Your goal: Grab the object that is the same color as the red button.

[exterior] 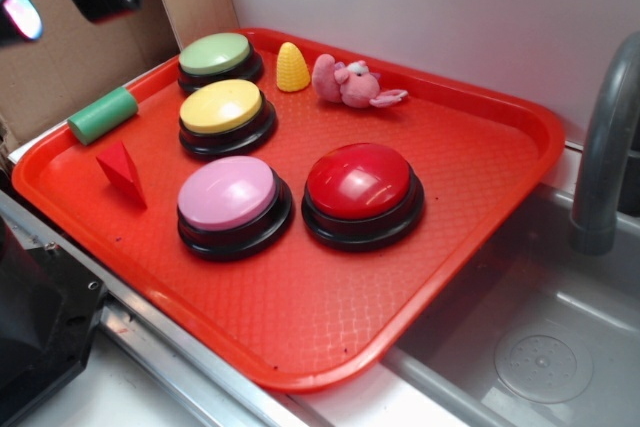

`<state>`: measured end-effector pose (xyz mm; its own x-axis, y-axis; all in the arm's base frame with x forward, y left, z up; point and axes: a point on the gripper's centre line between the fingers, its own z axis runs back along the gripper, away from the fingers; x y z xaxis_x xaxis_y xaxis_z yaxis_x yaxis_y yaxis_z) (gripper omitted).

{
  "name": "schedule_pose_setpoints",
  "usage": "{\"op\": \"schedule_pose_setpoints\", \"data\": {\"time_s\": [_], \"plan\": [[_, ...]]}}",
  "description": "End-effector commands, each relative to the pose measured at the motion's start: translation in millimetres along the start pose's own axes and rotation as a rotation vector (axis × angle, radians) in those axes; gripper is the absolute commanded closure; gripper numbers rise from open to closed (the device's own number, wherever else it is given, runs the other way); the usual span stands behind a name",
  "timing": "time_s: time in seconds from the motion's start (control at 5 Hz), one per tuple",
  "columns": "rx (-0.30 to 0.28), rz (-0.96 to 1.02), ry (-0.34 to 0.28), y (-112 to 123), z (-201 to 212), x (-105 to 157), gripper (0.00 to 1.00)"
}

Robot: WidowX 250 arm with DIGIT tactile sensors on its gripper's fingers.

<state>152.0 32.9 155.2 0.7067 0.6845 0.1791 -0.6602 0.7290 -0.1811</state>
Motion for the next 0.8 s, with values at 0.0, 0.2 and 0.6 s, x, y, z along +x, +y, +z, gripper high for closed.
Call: {"op": "schedule_pose_setpoints", "data": {"time_s": [0.0, 0.2, 0.6], "plan": [[0.073, 0.163, -0.147, 24, -52, 22, 0.0], [0.131, 0.164, -0.111, 36, -85, 25, 0.0], [0.166, 0.108, -0.061, 58, -123, 27, 0.0]]}}
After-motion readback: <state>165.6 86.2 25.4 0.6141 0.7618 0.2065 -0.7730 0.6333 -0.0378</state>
